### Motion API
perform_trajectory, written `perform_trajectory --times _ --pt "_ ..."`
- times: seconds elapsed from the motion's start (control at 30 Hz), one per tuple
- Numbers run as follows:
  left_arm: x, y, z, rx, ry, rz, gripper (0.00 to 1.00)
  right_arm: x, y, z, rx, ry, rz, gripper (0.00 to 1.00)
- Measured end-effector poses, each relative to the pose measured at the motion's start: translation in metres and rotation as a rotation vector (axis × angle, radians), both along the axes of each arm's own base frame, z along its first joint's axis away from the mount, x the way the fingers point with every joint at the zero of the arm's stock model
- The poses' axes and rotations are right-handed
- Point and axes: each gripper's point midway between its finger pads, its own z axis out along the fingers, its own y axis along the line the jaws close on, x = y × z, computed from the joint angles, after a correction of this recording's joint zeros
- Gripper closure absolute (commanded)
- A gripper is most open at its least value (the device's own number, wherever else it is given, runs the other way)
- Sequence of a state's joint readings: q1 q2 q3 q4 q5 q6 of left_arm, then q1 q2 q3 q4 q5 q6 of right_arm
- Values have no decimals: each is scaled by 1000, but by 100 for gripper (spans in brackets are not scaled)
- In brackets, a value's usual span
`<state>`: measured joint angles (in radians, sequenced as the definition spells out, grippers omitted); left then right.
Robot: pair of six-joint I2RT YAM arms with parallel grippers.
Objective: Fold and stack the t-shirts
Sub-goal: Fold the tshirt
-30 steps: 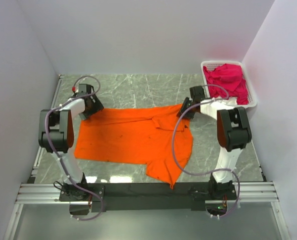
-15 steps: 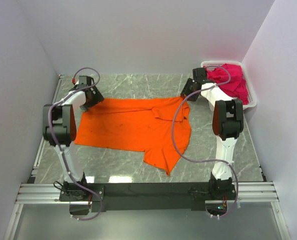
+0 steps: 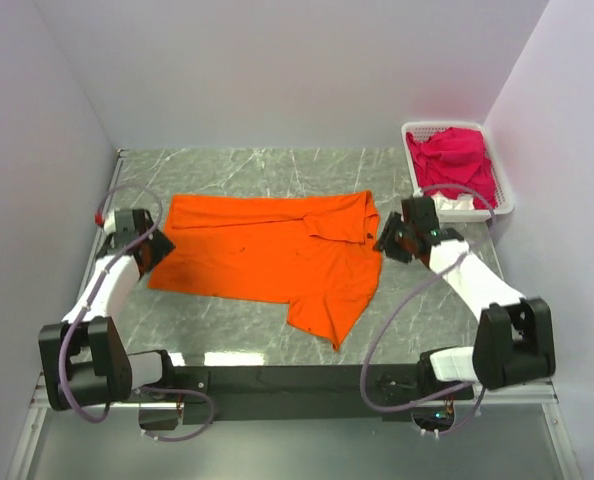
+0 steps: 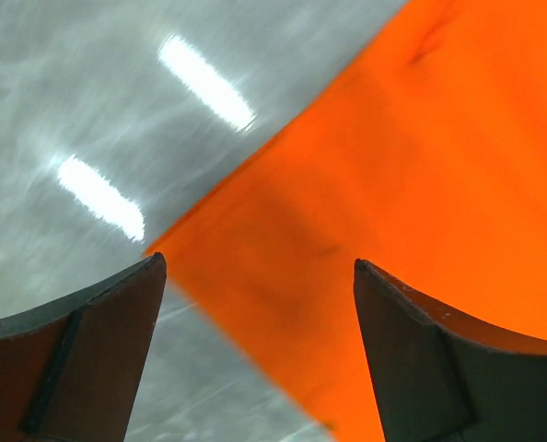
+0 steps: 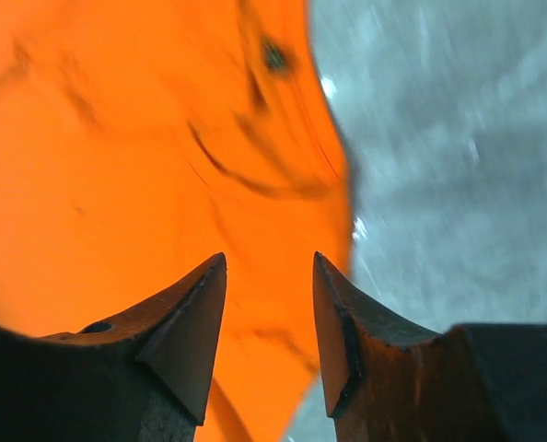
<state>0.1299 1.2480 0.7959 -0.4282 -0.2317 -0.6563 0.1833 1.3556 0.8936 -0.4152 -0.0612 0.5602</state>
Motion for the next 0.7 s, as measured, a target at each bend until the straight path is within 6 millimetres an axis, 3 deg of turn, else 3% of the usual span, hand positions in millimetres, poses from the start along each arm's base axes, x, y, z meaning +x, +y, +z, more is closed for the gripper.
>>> perform_trajectory --times 0.1,0.2,0.47,0.7 --pt "-35 6 -34 -26 87 43 15 -32 -5 -12 -1 28 0 53" --pt "-57 14 -52 -50 143 97 17 -51 -8 -13 11 14 -6 53" --pt "-54 12 -76 -78 216 66 19 -71 -8 -31 28 34 -4 53" --pt "-41 17 -76 -60 207 42 35 -74 -7 -36 30 40 6 53"
